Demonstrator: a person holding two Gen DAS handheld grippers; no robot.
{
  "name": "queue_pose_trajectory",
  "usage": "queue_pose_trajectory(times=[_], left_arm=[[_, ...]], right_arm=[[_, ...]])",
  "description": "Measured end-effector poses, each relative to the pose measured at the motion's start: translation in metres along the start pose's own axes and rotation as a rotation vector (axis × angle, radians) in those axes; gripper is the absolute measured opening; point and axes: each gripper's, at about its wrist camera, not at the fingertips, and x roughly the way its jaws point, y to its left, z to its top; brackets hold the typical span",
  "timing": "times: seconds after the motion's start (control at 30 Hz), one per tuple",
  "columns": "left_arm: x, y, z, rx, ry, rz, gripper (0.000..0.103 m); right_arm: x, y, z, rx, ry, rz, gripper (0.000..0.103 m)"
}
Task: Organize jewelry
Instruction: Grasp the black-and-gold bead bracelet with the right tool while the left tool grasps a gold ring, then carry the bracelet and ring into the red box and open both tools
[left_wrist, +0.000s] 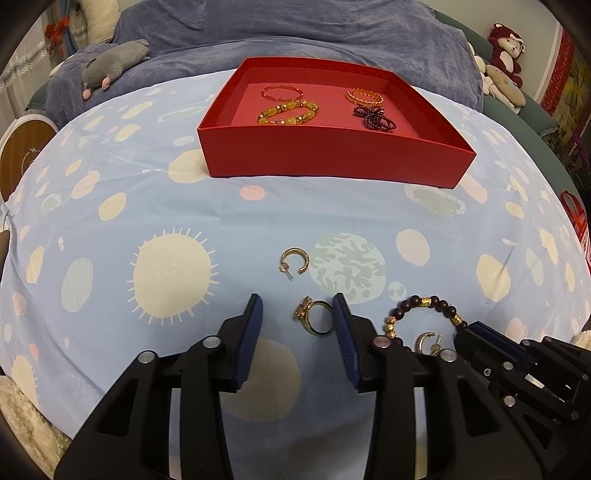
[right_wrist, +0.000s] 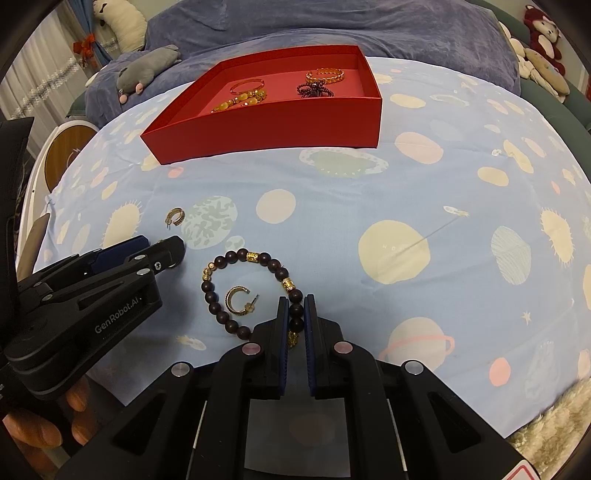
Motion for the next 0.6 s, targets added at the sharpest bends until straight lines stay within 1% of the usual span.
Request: queue_pose_trajectory(times=[0.07,0.1,0.37,0.6], left_arm=[[-0.001,0.004,0.0,-0.009,0.001,-0.018,0.017],[-0.001,0.006,0.0,-0.011,0.002,-0.023,0.011],[-0.009,0.014,-0.005,-0.026,-0.009,-0.069,0.009],[-0.026,0.021,-0.002,-0.053,-0.033,-0.088,0.009]], right_arm=[[0.0,0.0,0.0,0.003,0.0,0.002,0.008],[0.0,0.0,0.0,0.005,0.0,0.003,0.008],[-0.002,-0.004,-0.001,0.037,0.006,0.029,0.008],[-0.023,-0.002,0.006,0.057,-0.041,0.057,0.008]])
